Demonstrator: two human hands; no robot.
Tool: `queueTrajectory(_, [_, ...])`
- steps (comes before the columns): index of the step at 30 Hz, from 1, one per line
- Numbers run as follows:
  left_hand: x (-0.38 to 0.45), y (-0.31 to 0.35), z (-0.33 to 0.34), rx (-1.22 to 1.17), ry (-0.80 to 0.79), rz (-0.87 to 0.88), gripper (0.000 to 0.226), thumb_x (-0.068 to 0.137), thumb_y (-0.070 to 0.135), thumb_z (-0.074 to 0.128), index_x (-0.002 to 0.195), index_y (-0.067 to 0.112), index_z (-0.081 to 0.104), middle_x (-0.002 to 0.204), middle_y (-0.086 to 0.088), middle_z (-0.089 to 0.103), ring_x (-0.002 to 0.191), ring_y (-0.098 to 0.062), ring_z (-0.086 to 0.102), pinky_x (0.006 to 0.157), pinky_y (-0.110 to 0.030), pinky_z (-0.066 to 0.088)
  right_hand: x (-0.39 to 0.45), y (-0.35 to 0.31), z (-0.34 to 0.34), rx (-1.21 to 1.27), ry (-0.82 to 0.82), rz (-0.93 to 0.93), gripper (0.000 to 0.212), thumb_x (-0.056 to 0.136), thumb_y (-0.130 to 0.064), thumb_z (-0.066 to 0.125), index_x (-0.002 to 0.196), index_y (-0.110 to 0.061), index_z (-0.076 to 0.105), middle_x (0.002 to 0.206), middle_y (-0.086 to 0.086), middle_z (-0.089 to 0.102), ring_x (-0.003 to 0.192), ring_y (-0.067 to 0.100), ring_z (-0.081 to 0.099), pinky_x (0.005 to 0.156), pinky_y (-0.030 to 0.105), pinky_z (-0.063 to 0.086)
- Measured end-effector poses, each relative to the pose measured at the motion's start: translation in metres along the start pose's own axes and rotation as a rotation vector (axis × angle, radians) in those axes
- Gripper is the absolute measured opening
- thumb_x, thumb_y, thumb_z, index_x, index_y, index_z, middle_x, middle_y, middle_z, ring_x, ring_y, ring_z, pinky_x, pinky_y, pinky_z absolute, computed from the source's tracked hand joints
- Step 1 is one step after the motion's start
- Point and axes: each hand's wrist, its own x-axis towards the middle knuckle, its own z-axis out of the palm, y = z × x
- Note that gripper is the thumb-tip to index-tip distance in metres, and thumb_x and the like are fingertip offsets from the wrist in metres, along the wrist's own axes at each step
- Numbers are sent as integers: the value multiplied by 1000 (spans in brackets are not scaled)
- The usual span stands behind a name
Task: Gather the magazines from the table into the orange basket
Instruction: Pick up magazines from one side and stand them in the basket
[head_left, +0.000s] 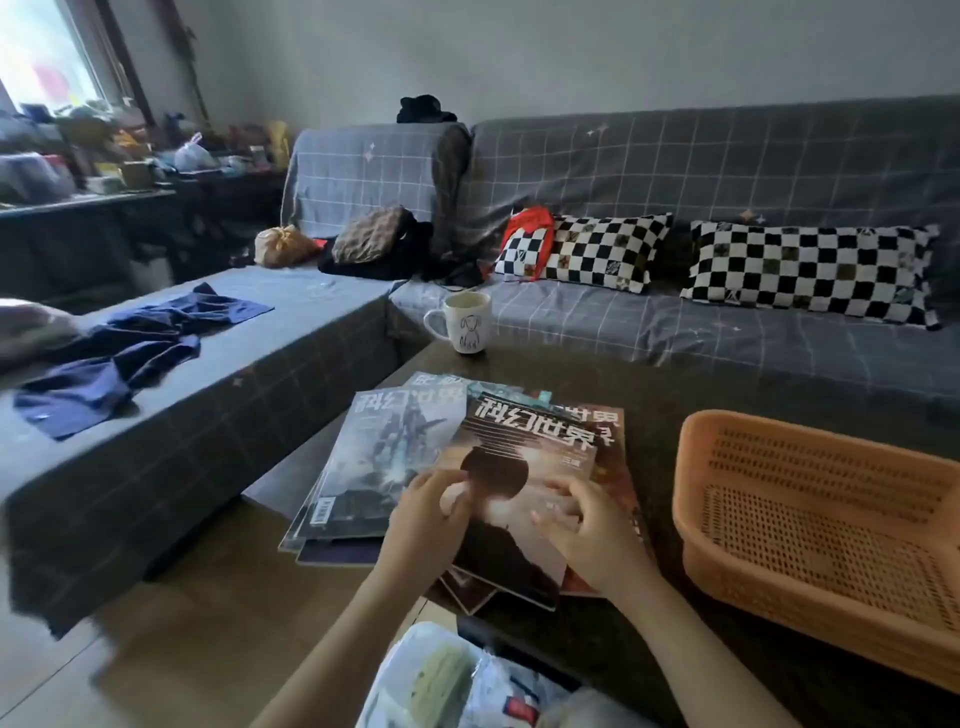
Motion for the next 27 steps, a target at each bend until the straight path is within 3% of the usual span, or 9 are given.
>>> queueTrajectory(4, [16,-9,12,151,-22,-83,40,97,29,50,136,22,52,147,-5,45,136,-25,38,110,-40,31,17,17,7,-194,88,92,54,85,-39,63,134,-25,45,137,-5,44,126,11,42,96,22,36])
queueTrajectory(7, [28,-9,16,224,-23,-174,50,95,37,52,143,25,43,153,-5,37,139,-30,34,111,-44,27,25,26,13,-169,82,160,67,83,-38,66,141,-22,37,143,-2,41,131,14,39,101,25,35])
queueTrajectory(9, [35,-7,16,241,-11,-196,58,91,39,58,144,24,40,149,-7,41,136,-33,35,109,-45,30,30,28,13,-118,73,185,70,82,-36,69,142,-21,35,143,-2,42,131,14,40,102,25,35])
queueTrajectory(12, [41,-8,20,75,1,-291,67,82,33,71,141,19,44,130,-11,56,117,-31,55,97,-42,47,33,29,14,-59,93,206,72,81,-31,71,142,-20,36,144,-1,40,132,15,39,103,26,35])
queueTrajectory(15, [36,-4,18,-29,12,-360,44,80,34,75,115,13,59,98,-4,65,86,-23,65,78,-41,56,30,26,11,23,155,194,65,83,-22,70,140,-19,39,141,0,44,131,16,40,100,22,33])
queueTrajectory(17, [27,0,15,-70,52,-327,32,83,31,73,104,12,60,88,0,62,82,-21,62,76,-41,55,25,22,8,47,204,165,62,84,-16,68,139,-16,41,140,1,47,130,15,42,97,18,30])
queueTrajectory(22, [4,12,-4,-226,139,-284,17,84,25,72,89,17,59,82,-1,66,80,-25,66,75,-45,56,9,5,-1,148,289,129,61,82,-9,69,137,-18,44,139,-1,50,130,16,44,104,26,35])
queueTrajectory(27, [-16,39,-39,-468,158,-251,15,87,19,70,88,24,56,77,3,68,61,-13,68,49,-23,54,-5,-10,-27,282,339,109,60,83,-8,68,136,-27,46,138,-2,52,126,16,48,101,35,46])
